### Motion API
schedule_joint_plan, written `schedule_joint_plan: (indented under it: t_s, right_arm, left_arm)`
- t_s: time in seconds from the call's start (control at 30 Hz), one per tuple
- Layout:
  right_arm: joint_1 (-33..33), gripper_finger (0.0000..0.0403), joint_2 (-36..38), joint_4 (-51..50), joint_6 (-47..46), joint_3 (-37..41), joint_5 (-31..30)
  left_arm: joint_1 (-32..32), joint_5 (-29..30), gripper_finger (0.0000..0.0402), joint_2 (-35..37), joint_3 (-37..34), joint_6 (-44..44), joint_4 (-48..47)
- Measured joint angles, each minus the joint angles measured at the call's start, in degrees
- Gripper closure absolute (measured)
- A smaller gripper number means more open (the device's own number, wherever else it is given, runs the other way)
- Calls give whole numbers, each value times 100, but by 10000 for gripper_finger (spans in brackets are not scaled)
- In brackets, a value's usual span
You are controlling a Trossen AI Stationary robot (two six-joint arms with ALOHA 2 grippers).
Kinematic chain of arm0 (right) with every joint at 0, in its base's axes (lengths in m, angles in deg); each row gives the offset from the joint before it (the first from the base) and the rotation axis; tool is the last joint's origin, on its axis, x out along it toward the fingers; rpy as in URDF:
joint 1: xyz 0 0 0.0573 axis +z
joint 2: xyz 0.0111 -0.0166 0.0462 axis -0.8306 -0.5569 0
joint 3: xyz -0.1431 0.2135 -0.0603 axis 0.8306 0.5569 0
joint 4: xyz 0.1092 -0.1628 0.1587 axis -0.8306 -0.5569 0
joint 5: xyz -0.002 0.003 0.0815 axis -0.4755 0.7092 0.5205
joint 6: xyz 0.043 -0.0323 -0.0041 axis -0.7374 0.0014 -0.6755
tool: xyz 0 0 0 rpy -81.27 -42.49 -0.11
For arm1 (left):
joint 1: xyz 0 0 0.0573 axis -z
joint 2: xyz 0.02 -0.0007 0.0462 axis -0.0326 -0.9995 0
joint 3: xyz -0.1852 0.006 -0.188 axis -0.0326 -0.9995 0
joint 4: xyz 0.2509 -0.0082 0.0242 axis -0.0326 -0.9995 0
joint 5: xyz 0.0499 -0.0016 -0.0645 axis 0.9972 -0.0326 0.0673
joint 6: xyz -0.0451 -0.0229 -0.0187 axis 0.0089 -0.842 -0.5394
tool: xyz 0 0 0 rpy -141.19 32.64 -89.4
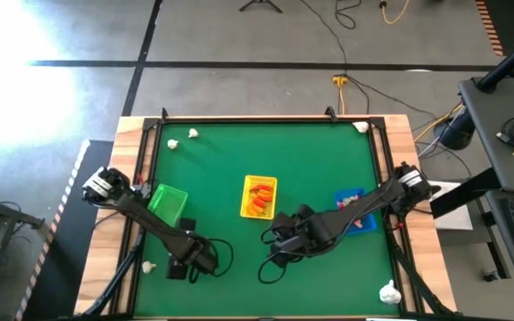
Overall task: Sort produce into baskets
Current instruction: Put the white garlic into the green bin
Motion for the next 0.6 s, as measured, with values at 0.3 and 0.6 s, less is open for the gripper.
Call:
schedule_joint_plan:
  t_s: [0.3,0.6]
  right_arm:
    - [-2,190,4,17,0,-56,52]
    - [-2,190,86,15,24,-56,46]
  left_arm:
    - [7,167,172,-300,-26,111,-8]
    - [18,399,283,-262,-53,-198,-19]
